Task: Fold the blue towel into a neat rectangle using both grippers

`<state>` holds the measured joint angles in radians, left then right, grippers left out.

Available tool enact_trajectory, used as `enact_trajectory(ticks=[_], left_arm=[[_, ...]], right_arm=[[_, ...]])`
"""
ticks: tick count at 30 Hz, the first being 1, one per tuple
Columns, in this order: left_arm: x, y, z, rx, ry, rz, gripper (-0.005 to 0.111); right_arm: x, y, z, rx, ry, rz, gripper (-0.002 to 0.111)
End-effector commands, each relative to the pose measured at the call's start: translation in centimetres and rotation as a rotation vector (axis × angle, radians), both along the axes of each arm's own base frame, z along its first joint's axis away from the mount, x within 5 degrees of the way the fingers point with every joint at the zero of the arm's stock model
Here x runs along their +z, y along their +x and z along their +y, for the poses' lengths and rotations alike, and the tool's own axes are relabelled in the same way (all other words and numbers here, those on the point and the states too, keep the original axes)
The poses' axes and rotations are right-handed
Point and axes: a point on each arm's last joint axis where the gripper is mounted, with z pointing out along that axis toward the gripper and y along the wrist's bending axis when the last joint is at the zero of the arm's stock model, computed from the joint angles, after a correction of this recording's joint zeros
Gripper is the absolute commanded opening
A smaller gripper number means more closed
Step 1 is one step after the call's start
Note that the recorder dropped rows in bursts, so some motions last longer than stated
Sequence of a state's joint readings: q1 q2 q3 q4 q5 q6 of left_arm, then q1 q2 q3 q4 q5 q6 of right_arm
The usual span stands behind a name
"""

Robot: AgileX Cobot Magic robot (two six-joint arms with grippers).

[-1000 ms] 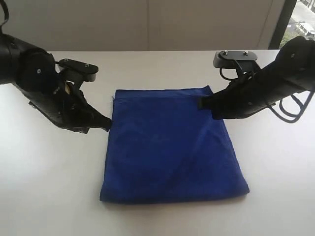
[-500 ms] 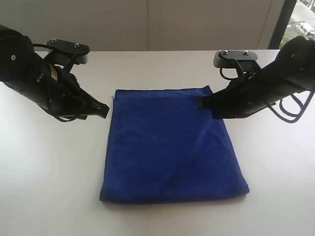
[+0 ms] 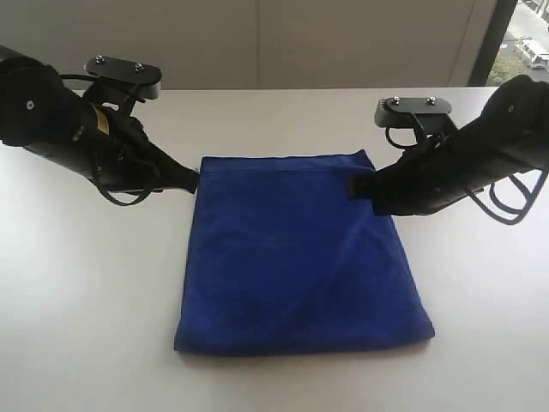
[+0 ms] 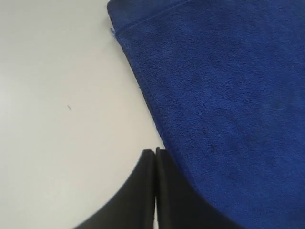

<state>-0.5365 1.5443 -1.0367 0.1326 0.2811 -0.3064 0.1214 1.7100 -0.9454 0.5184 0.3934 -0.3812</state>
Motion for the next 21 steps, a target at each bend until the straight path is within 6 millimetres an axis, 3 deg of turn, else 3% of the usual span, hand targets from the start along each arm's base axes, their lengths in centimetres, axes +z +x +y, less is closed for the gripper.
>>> enact_trajectory(ticks=[1, 15, 21], left_arm=[[-0.1, 0.0, -0.1, -0.001, -0.006, -0.006, 0.0], [0.1, 0.4, -0.2, -0.048, 0.013, -0.08, 0.0], [0.2, 2.8, 1.6, 0.035, 0.011, -0.076, 0.0]], right_arm=[[-0.4, -0.5, -0.2, -0.005, -0.009, 0.003, 0.0], [-0.5, -0.7, 0.0, -0.005, 0.009, 0.029, 0.0], [-0.5, -0.7, 0.0, -0.005, 0.009, 0.029, 0.0]])
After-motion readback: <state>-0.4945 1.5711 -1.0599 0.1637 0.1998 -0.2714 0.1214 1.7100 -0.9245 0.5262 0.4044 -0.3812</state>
